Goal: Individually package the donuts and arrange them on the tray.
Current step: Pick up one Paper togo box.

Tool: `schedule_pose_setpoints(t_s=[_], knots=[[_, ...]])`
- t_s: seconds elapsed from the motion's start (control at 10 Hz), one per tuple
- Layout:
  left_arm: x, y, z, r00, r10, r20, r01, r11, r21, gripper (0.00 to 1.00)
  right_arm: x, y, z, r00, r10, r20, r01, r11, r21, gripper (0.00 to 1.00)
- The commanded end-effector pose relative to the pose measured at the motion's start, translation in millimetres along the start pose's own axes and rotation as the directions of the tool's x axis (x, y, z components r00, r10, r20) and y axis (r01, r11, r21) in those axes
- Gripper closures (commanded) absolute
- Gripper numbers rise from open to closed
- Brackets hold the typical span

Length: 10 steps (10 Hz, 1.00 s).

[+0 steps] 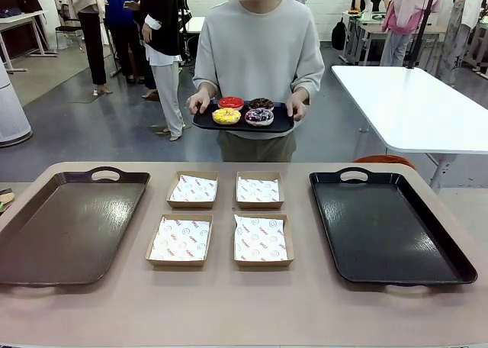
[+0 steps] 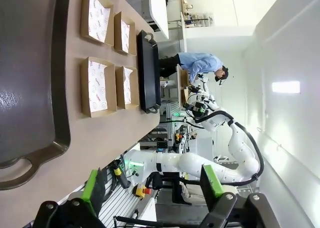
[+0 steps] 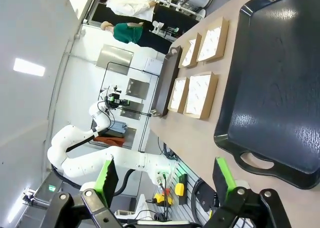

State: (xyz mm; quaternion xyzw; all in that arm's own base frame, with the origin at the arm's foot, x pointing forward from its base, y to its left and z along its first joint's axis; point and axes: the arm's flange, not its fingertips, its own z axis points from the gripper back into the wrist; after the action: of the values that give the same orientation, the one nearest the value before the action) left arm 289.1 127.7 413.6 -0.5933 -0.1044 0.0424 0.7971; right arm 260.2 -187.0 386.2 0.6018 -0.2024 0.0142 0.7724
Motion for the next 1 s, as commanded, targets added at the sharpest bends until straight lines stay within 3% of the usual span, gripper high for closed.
schedule_pose_setpoints(t_s=[0.0,0.9], knots=[[0.5,-1.5,-1.1,1.0,-0.001,0.001,0.001,1.0,-0.019,0.0,-0.4,-0.3,-0.1,1.0,0.003,0.005,-0.003,1.0,0.011,0.0],[0.5,-1.5,-1.1,1.0,-0.001,0.001,0.001,1.0,-0.019,0.0,-0.4,-0.3,-0.1,1.0,0.003,0.005,-0.003,1.0,0.011,0.0]])
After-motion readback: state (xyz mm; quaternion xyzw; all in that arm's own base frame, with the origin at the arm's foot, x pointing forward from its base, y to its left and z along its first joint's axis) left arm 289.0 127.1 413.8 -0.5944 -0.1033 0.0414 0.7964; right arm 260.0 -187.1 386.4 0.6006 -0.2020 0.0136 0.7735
